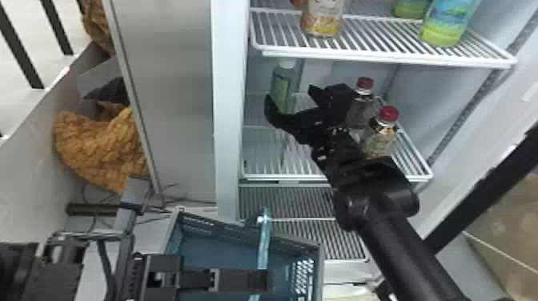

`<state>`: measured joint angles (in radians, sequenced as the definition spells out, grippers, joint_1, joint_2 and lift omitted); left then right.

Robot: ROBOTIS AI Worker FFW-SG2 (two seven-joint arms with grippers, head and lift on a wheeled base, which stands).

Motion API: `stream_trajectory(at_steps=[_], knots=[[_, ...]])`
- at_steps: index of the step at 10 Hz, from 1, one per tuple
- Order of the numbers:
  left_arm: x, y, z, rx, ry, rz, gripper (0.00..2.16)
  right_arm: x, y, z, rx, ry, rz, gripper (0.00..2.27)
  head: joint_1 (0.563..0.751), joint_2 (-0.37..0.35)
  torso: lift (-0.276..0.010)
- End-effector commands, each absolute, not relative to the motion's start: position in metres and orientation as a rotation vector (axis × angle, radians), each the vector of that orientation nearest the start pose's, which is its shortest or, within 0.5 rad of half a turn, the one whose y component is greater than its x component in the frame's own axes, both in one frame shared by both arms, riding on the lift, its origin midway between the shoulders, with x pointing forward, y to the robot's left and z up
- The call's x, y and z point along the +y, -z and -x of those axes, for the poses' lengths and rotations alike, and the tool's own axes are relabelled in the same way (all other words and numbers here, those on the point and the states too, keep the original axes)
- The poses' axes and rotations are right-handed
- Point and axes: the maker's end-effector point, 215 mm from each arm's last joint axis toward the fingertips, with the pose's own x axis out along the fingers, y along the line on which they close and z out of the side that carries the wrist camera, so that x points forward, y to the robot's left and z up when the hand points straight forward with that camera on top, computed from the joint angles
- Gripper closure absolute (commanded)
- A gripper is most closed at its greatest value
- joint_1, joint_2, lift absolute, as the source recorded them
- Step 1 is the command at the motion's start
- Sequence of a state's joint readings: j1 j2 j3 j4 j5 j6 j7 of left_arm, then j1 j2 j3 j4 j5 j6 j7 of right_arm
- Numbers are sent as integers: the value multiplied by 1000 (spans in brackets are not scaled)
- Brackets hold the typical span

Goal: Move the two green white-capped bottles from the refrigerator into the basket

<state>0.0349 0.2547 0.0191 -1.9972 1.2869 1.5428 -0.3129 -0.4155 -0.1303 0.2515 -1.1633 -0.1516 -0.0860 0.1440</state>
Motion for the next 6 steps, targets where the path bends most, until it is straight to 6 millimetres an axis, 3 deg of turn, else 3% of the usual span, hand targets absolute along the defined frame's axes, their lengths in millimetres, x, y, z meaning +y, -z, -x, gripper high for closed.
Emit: stream_trajectory(at_steps=[1, 6], knots=[[3, 322, -299, 1018, 1231, 751, 1161, -131, 288, -704, -52, -334, 82, -2, 695, -146, -263], [-1, 319, -303, 1012, 1242, 751, 1161, -131, 291, -720, -27, -328, 99, -2, 695, -143, -263]])
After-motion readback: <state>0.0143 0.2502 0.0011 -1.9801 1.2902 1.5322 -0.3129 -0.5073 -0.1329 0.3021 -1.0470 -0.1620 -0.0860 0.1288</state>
